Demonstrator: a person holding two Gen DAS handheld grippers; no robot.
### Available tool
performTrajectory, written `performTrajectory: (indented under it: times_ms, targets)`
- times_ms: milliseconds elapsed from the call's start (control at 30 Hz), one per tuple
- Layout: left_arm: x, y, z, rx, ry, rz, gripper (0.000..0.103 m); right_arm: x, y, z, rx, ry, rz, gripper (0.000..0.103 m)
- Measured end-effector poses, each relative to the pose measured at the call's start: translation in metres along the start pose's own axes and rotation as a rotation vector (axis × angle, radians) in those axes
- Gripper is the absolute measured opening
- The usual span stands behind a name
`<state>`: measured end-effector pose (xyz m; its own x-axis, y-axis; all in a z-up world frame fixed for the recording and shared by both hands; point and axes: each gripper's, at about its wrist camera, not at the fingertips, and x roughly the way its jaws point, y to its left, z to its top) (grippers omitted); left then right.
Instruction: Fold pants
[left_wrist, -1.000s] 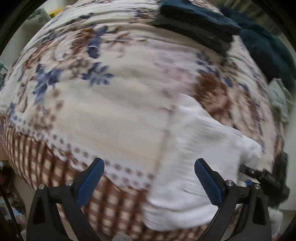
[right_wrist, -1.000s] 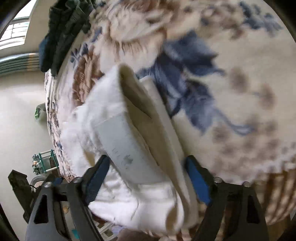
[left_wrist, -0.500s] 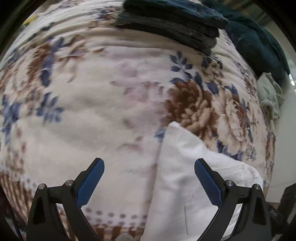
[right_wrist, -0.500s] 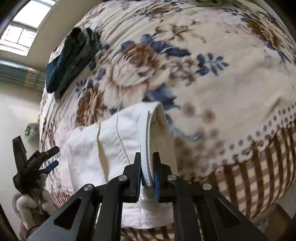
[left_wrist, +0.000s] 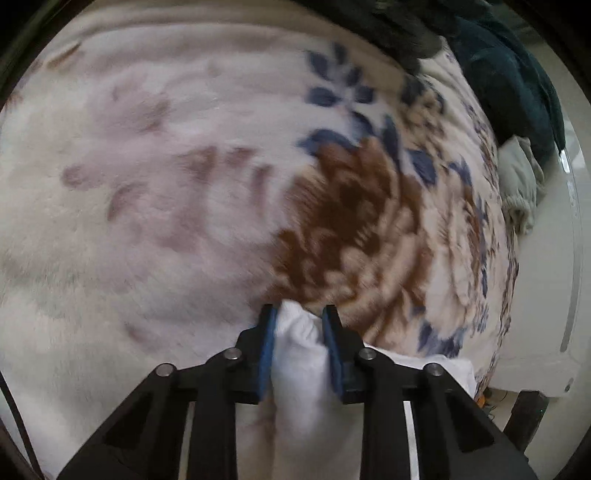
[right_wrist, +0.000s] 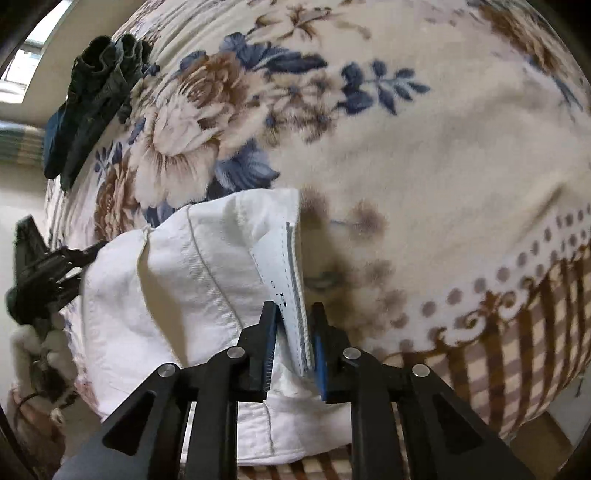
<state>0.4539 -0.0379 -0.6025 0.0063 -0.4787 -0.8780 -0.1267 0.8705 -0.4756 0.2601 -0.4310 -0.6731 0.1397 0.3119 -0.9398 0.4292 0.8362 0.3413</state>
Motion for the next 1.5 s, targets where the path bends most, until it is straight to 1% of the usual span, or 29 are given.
performTrajectory:
  times_ms: [67, 100, 133, 167, 200, 233, 267, 300, 400, 433, 467, 500, 533, 567, 633, 700, 767, 800, 867, 967, 1067, 1133, 1200, 1233, 1300, 1367, 1433, 1467, 1500]
  targets:
    - [-0.001, 0.006, 0.002, -0.054, 0.011, -0.035, 0.025, 0.005, -0.003, 0.000, 0.035, 0.034, 0.027, 0.026]
    - [-0.004, 0.008, 0.002, -0.079, 0.018, -0.061, 0.025, 0.007, -0.004, -0.001, 0.044, 0.060, 0.026, 0.036]
    - [-0.012, 0.007, -0.001, -0.088, 0.017, -0.081, 0.031, 0.005, -0.007, -0.003, 0.069, 0.078, 0.036, 0.042]
    - [-0.019, 0.005, -0.004, -0.081, 0.008, -0.074, 0.041, 0.000, -0.011, -0.006, 0.101, 0.082, 0.066, 0.044]
    - [-0.033, 0.002, -0.014, -0.057, -0.017, -0.066, 0.046, -0.005, -0.015, -0.009, 0.125, 0.079, 0.097, 0.048]
    - [-0.043, 0.000, -0.022, -0.039, -0.033, -0.070, 0.057, -0.014, -0.020, -0.016, 0.166, 0.067, 0.139, 0.058]
    - [-0.053, -0.003, -0.036, -0.018, -0.043, -0.066, 0.067, -0.019, -0.024, -0.021, 0.187, 0.059, 0.158, 0.064]
    - [-0.057, -0.005, -0.048, -0.001, -0.043, -0.059, 0.069, -0.022, -0.028, -0.029, 0.210, 0.054, 0.167, 0.073]
    - [-0.051, -0.008, -0.077, 0.036, -0.014, -0.030, 0.069, -0.013, -0.034, -0.051, 0.230, 0.095, 0.150, 0.073]
    - [-0.044, -0.008, -0.086, 0.047, -0.002, -0.003, 0.070, -0.006, -0.035, -0.060, 0.223, 0.116, 0.119, 0.066]
    - [-0.038, -0.006, -0.093, 0.046, 0.011, -0.001, 0.070, 0.001, -0.037, -0.071, 0.225, 0.133, 0.091, 0.060]
    - [-0.036, -0.002, -0.099, 0.023, 0.020, -0.024, 0.070, 0.003, -0.041, -0.079, 0.241, 0.133, 0.058, 0.058]
    - [-0.038, 0.001, -0.104, 0.000, 0.022, -0.043, 0.070, 0.004, -0.049, -0.089, 0.271, 0.134, -0.004, 0.059]
    - [-0.041, 0.003, -0.108, -0.006, 0.018, -0.048, 0.070, 0.002, -0.056, -0.096, 0.307, 0.125, 0.009, 0.060]
    - [-0.050, 0.003, -0.122, 0.014, 0.007, -0.027, 0.070, -0.005, -0.066, -0.111, 0.410, 0.121, 0.113, 0.062]
    - [-0.054, 0.002, -0.137, 0.031, 0.019, -0.024, 0.070, -0.013, -0.065, -0.119, 0.431, 0.122, 0.133, 0.062]
    - [-0.053, 0.004, -0.158, 0.049, 0.048, -0.026, 0.070, -0.020, -0.053, -0.126, 0.419, 0.142, 0.173, 0.062]
    - [-0.047, 0.005, -0.174, 0.062, 0.080, -0.030, 0.070, -0.021, -0.044, -0.130, 0.401, 0.158, 0.192, 0.062]
    - [-0.042, 0.008, -0.194, 0.076, 0.096, -0.041, 0.069, -0.026, -0.020, -0.130, 0.324, 0.193, 0.187, 0.062]
    - [-0.040, 0.009, -0.225, 0.093, 0.114, -0.046, 0.069, -0.036, 0.027, -0.118, 0.146, 0.219, 0.095, 0.062]
    - [-0.045, 0.013, -0.234, 0.076, 0.114, -0.055, 0.069, -0.032, 0.099, -0.082, -0.114, 0.224, 0.034, 0.063]
    - [-0.057, 0.012, -0.230, 0.059, 0.072, -0.059, 0.069, -0.022, 0.153, -0.061, -0.315, 0.233, -0.007, 0.063]
    - [-0.074, 0.010, -0.221, 0.061, 0.001, -0.048, 0.069, -0.012, 0.199, -0.041, -0.465, 0.239, -0.039, 0.063]
    - [-0.080, 0.008, -0.217, 0.064, -0.038, -0.047, 0.069, -0.003, 0.225, -0.031, -0.563, 0.243, -0.076, 0.064]
    - [-0.087, 0.010, -0.209, 0.068, -0.083, -0.051, 0.069, 0.015, 0.265, -0.012, -0.657, 0.291, -0.124, 0.064]
    - [-0.080, 0.013, -0.199, 0.060, -0.086, -0.073, 0.069, 0.036, 0.297, -0.009, -0.750, 0.366, -0.162, 0.064]
    - [-0.061, 0.015, -0.191, 0.053, -0.061, -0.126, 0.066, 0.063, 0.316, -0.019, -0.811, 0.486, -0.211, 0.064]
    - [-0.054, 0.015, -0.193, 0.051, -0.047, -0.130, 0.049, 0.075, 0.316, -0.023, -0.807, 0.544, -0.217, 0.064]
    - [-0.048, 0.016, -0.197, 0.059, -0.030, -0.148, 0.044, 0.085, 0.310, -0.027, -0.805, 0.591, -0.232, 0.063]
